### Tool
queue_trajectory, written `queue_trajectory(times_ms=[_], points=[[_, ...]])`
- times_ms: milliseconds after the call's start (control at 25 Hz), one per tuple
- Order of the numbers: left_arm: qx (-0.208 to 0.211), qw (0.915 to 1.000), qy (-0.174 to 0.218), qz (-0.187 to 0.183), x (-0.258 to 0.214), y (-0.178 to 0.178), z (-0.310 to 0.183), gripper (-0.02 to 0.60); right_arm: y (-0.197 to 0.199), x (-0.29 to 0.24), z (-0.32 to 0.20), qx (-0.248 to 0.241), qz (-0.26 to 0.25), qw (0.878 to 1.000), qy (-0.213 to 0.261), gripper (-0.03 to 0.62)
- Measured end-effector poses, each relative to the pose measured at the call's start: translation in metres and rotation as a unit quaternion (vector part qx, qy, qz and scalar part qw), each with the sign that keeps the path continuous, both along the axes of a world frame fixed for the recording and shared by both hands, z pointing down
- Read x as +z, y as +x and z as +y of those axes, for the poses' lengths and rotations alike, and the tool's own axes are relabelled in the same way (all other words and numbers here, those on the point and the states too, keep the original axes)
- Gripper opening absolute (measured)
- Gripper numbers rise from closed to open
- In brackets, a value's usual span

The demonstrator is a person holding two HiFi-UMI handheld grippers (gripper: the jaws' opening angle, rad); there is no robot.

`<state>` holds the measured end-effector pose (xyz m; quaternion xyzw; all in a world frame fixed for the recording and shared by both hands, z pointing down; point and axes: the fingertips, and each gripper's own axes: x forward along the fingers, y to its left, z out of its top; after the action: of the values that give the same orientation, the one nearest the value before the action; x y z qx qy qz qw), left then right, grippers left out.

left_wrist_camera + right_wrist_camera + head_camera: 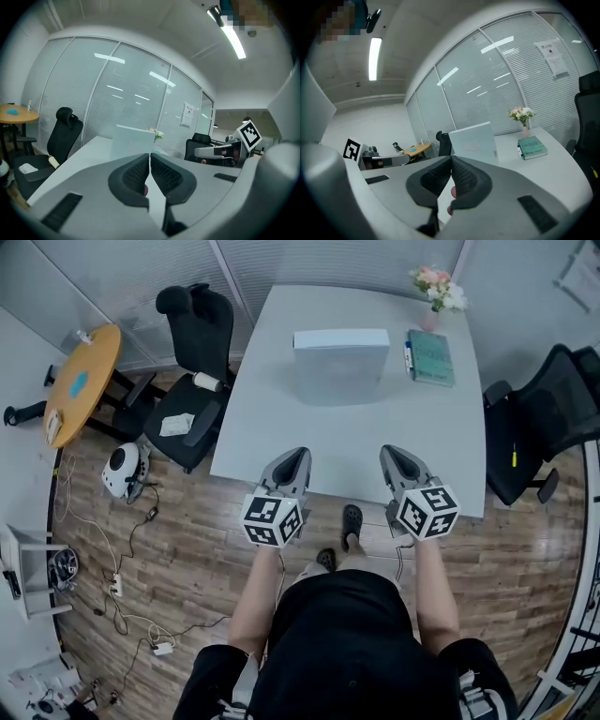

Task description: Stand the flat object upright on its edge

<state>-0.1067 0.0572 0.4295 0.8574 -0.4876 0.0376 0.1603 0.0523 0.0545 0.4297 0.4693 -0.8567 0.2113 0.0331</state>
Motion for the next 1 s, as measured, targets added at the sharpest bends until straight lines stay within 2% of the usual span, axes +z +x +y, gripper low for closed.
queue_trajectory(times_ms=[240, 360, 720, 1000], points=[[0.020, 0.9994, 0.011, 0.028, -0.016, -0.010, 0.050, 0.031, -0.014, -0.022, 0.045, -0.006, 0.005, 1.000, 0.028, 0.017], [0.024, 0.9991, 0.020, 0.029, -0.023, -0.010, 0.067, 0.031, -0.013, -0.031, 0.064, -0.003, 0.004, 0.999, 0.038, 0.017], [0.054, 0.9965, 0.045, 0.044, -0.057, -0.008, 0.106, 0.031, -0.010, -0.054, 0.110, 0.012, 0.028, 0.996, 0.080, 0.017], [0.053, 0.9959, 0.057, 0.046, -0.068, -0.005, 0.115, 0.031, -0.009, -0.073, 0.122, 0.009, 0.035, 0.994, 0.104, 0.015]])
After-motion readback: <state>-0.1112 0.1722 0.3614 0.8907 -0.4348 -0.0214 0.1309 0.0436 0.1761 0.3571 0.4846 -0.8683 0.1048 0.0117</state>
